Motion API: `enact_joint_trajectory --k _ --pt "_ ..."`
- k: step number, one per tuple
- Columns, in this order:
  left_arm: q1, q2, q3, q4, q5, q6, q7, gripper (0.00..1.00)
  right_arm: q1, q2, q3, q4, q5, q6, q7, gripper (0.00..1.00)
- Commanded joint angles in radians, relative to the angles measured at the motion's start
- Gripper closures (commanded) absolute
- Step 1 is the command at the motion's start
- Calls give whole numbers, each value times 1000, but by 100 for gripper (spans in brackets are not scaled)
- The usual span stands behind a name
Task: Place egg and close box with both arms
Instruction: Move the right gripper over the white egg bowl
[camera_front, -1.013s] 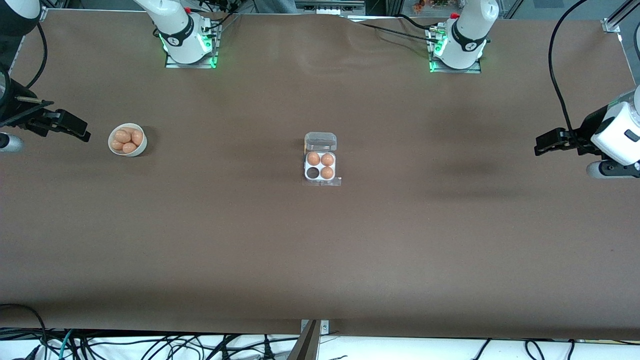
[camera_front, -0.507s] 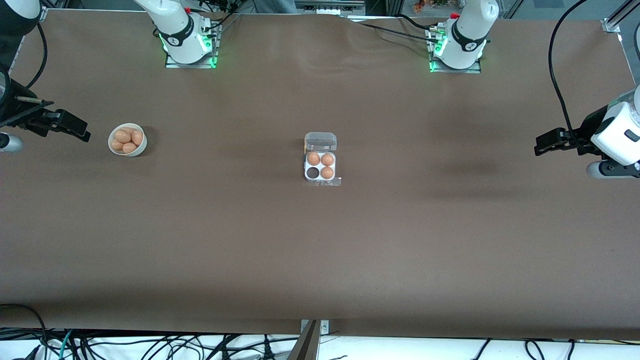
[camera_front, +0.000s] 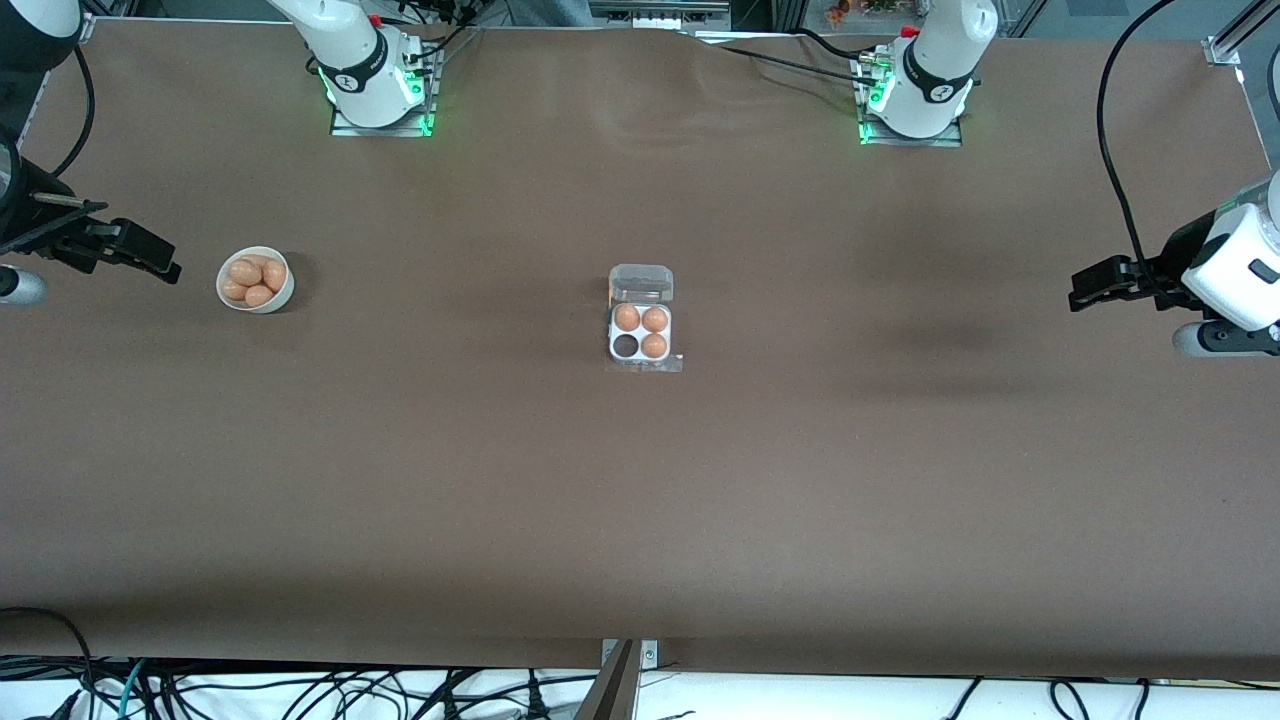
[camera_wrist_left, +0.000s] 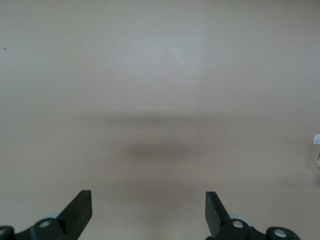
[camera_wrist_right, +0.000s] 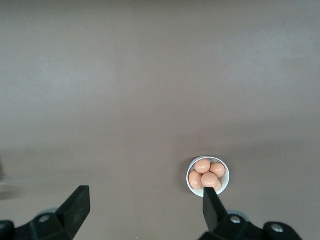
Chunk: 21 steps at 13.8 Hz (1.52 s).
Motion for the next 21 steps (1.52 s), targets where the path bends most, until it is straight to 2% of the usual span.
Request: enact_joint_trajectory --k 1,7,11,13,16,18,21 --pt "-4 3 -1 15 22 -13 19 0 -9 -11 2 -7 11 -7 -19 0" --pt "-4 3 -2 15 22 -13 12 0 -5 15 4 -8 9 -9 -27 0" --pt "-3 3 -1 17 22 -13 18 0 -18 101 -11 -14 1 -138 -12 0" --pt "-6 3 -2 15 22 -11 15 0 -18 95 -53 -81 -8 -80 -18 0" --pt "-4 3 -2 15 22 -13 15 0 -18 35 -64 -282 -9 98 -25 0" --pt "-4 3 -2 15 22 -13 15 0 -18 32 -79 -393 -16 204 -25 0" --pt "-3 3 -1 15 24 -13 19 0 -18 5 -99 -551 -60 376 -42 0"
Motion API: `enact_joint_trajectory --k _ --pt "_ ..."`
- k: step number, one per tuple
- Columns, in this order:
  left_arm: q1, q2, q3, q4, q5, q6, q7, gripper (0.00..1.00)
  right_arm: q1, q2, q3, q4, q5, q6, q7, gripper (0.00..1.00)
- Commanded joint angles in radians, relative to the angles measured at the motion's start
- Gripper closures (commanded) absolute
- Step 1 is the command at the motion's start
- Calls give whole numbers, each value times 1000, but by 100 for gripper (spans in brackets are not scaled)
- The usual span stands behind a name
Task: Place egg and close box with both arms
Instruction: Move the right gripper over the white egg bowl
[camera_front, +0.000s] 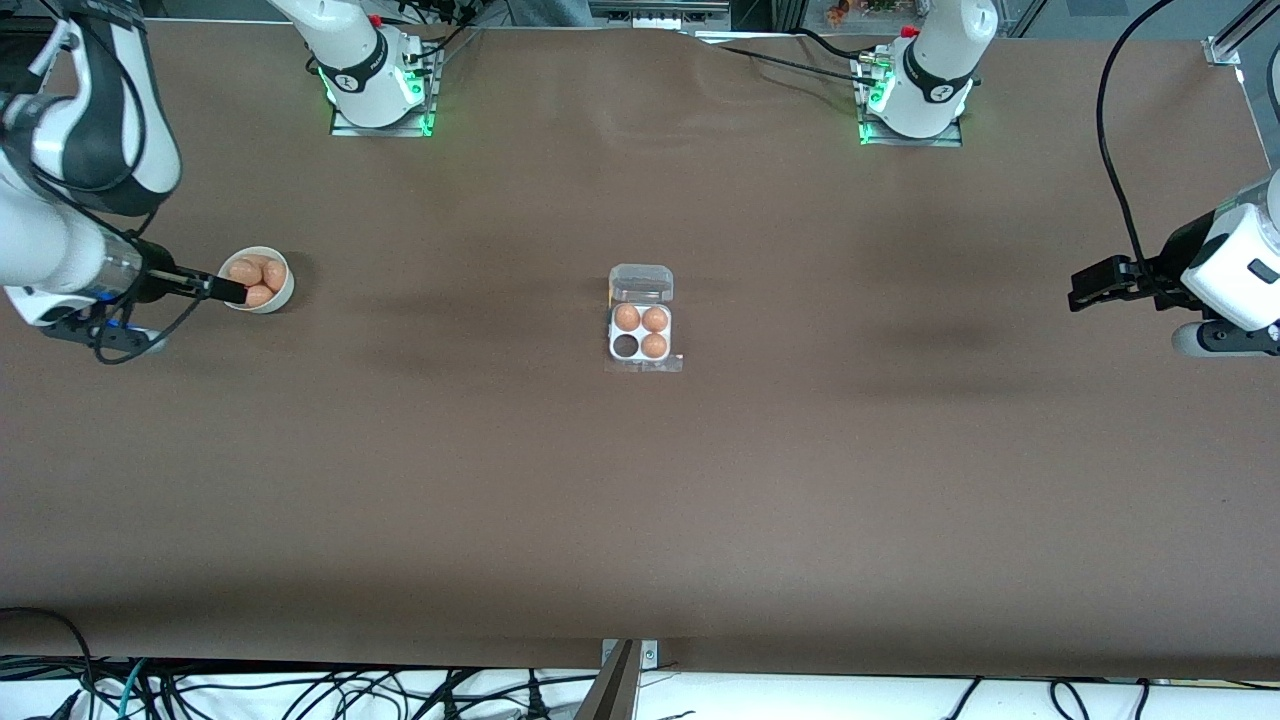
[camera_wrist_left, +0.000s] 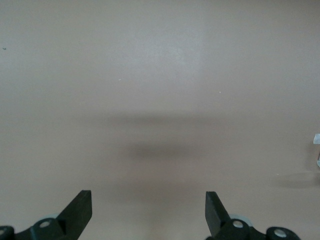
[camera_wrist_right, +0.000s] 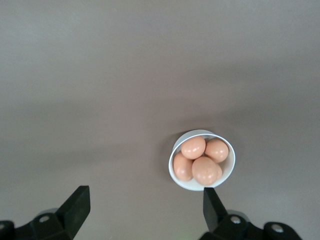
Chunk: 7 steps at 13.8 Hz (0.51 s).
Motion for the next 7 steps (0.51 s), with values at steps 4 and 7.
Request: enact_joint_trajectory --k 4,7 --pt "-5 3 -2 15 24 -13 15 0 -3 -88 -71 -264 -111 249 -93 0" --pt "-4 3 -1 15 24 -13 19 0 -2 -65 -143 -356 -110 404 -188 0"
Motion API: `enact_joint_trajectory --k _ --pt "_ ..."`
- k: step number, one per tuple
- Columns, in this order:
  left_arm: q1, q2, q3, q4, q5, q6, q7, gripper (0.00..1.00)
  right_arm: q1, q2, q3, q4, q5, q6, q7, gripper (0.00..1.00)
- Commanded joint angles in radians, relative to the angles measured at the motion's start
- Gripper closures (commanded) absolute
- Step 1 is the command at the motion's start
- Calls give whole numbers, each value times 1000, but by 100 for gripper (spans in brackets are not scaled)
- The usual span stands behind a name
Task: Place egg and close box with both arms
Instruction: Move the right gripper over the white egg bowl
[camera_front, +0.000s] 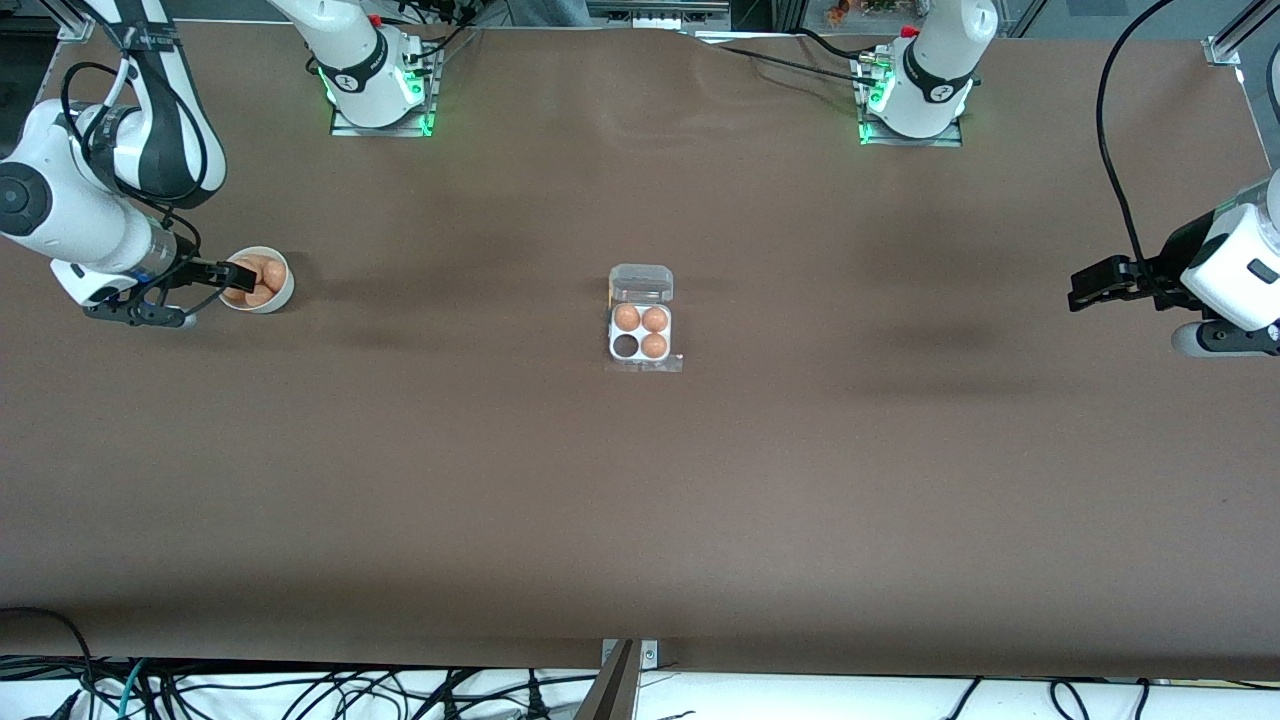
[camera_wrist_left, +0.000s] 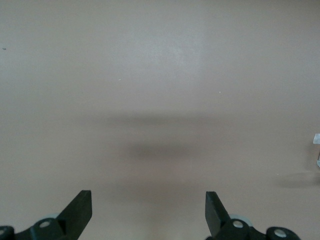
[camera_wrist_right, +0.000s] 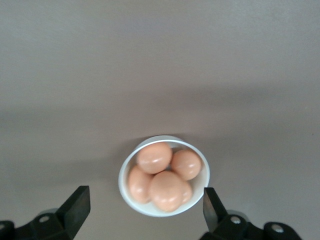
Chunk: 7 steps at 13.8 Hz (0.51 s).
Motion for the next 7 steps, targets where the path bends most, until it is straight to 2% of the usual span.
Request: enact_joint_trajectory --k 1,7 --pt "-3 3 -2 15 24 -13 18 0 -1 -17 -35 -100 -16 115 -53 0" --pt "-5 3 -3 15 22 -13 13 0 -1 -4 -35 -138 -16 140 -71 0"
